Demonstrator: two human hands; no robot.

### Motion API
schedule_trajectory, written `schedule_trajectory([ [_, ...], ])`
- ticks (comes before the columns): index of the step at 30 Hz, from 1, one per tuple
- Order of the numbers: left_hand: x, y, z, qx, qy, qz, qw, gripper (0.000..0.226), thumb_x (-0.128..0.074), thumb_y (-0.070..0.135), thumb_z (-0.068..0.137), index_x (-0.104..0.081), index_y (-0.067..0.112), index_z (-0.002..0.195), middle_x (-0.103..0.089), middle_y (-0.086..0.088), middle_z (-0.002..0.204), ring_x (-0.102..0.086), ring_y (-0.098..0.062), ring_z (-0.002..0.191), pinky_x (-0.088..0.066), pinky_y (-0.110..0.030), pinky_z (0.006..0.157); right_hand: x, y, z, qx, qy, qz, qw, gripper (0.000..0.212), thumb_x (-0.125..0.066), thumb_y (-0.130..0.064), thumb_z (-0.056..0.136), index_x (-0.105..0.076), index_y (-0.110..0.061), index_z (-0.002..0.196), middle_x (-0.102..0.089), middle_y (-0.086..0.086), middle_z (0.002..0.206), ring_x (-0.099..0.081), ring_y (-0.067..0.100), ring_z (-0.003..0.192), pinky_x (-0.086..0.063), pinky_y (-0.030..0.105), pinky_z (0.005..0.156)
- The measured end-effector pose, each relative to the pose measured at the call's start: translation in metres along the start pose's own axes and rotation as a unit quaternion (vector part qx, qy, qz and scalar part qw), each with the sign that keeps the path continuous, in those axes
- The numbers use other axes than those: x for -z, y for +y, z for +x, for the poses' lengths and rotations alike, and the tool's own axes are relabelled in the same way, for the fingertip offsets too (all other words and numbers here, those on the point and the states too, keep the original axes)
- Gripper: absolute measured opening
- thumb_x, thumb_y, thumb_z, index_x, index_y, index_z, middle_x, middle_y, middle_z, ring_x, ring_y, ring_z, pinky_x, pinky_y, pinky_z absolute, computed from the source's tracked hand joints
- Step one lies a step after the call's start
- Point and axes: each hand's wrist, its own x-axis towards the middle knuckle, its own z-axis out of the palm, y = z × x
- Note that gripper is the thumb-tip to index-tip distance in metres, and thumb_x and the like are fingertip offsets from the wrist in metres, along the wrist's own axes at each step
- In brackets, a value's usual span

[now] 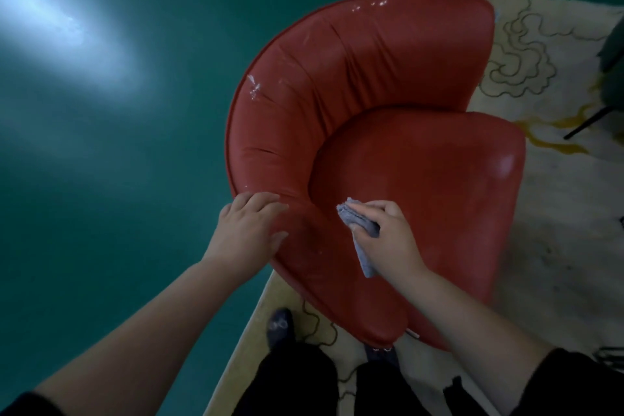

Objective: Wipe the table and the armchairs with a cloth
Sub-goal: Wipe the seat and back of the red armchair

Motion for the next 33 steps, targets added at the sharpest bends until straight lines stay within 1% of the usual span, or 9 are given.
schedule_trajectory([
  [4, 0.006, -0.025, 0.028, -0.082, -0.022, 0.021, 0.996, 0.048, -0.066, 0.041, 0.080, -0.056, 0.035, 0.126, -0.051, 0.014, 0.132, -0.041, -0.021, 0.125, -0.033, -0.044, 0.102, -0.014, -0.005, 0.008, -0.070, 0.026, -0.006, 0.997, 0.034, -0.064, -0.018, 0.088, -0.063, -0.031, 0.118, -0.049, -0.010, 0.111, -0.048, -0.009, 0.097, -0.027, -0.008, 0.080],
  [8, 0.021, -0.060, 0.061, -0.158, -0.049, 0.039, 0.985, 0.056, -0.066, 0.051, 0.077, -0.053, 0.037, 0.129, -0.048, 0.015, 0.136, -0.036, -0.017, 0.129, -0.025, -0.039, 0.105, -0.034, -0.020, 0.014, -0.123, 0.044, -0.001, 0.991, 0.033, -0.061, -0.022, 0.089, -0.063, -0.033, 0.120, -0.052, -0.009, 0.115, -0.050, -0.005, 0.099, -0.030, -0.007, 0.079],
  [13, 0.028, -0.077, 0.093, -0.304, -0.113, 0.106, 0.940, 0.081, -0.057, 0.074, 0.066, -0.044, 0.037, 0.137, -0.042, 0.014, 0.144, -0.028, -0.014, 0.136, -0.008, -0.037, 0.109, -0.056, -0.035, 0.009, -0.172, 0.096, 0.007, 0.980, 0.030, -0.058, -0.024, 0.091, -0.063, -0.035, 0.118, -0.053, -0.010, 0.115, -0.052, -0.002, 0.100, -0.033, 0.001, 0.079],
  [17, 0.013, -0.065, 0.094, -0.385, -0.171, 0.120, 0.899, 0.093, -0.050, 0.080, 0.064, -0.034, 0.034, 0.143, -0.035, 0.012, 0.148, -0.019, -0.013, 0.140, 0.001, -0.040, 0.113, -0.066, -0.037, -0.012, -0.195, 0.165, 0.009, 0.967, 0.029, -0.059, -0.021, 0.089, -0.065, -0.035, 0.113, -0.054, -0.009, 0.114, -0.053, -0.004, 0.097, -0.034, 0.002, 0.081],
  [19, 0.003, -0.058, 0.091, -0.404, -0.188, 0.124, 0.887, 0.096, -0.050, 0.081, 0.063, -0.033, 0.032, 0.144, -0.034, 0.012, 0.149, -0.018, -0.013, 0.140, 0.003, -0.039, 0.113, -0.079, -0.039, -0.024, -0.172, 0.199, 0.002, 0.965, 0.029, -0.063, -0.013, 0.085, -0.069, -0.029, 0.109, -0.054, -0.008, 0.108, -0.054, -0.003, 0.096, -0.033, -0.001, 0.084],
  [21, -0.006, -0.057, 0.087, -0.410, -0.190, 0.130, 0.883, 0.098, -0.050, 0.082, 0.062, -0.033, 0.032, 0.144, -0.033, 0.012, 0.149, -0.020, -0.012, 0.139, 0.001, -0.037, 0.112, -0.097, -0.043, -0.032, -0.134, 0.193, -0.003, 0.972, 0.028, -0.066, -0.011, 0.083, -0.071, -0.024, 0.107, -0.054, -0.007, 0.107, -0.055, 0.001, 0.099, -0.034, 0.003, 0.089],
  [24, -0.012, -0.060, 0.087, -0.413, -0.181, 0.133, 0.883, 0.098, -0.047, 0.084, 0.060, -0.035, 0.033, 0.143, -0.033, 0.014, 0.148, -0.023, -0.010, 0.136, -0.002, -0.036, 0.112, -0.120, -0.042, -0.037, -0.109, 0.129, -0.102, 0.980, 0.030, -0.063, -0.038, 0.086, -0.064, -0.038, 0.116, -0.049, -0.008, 0.119, -0.046, 0.012, 0.111, -0.038, 0.027, 0.096],
  [26, -0.012, -0.061, 0.088, -0.413, -0.177, 0.128, 0.884, 0.099, -0.047, 0.085, 0.057, -0.040, 0.033, 0.141, -0.038, 0.015, 0.146, -0.027, -0.010, 0.135, -0.005, -0.036, 0.112, -0.123, -0.037, -0.039, -0.103, 0.116, -0.156, 0.975, 0.032, -0.056, -0.046, 0.088, -0.059, -0.047, 0.120, -0.046, -0.011, 0.124, -0.041, 0.014, 0.112, -0.035, 0.033, 0.093],
  [33, -0.009, -0.059, 0.088, -0.393, -0.191, 0.118, 0.892, 0.098, -0.045, 0.088, 0.052, -0.047, 0.036, 0.135, -0.043, 0.019, 0.140, -0.033, -0.009, 0.131, -0.008, -0.035, 0.111, -0.122, -0.024, -0.036, -0.096, 0.188, -0.133, 0.968, 0.027, -0.067, -0.026, 0.085, -0.069, -0.033, 0.111, -0.057, 0.000, 0.109, -0.047, 0.023, 0.095, -0.045, 0.041, 0.083],
])
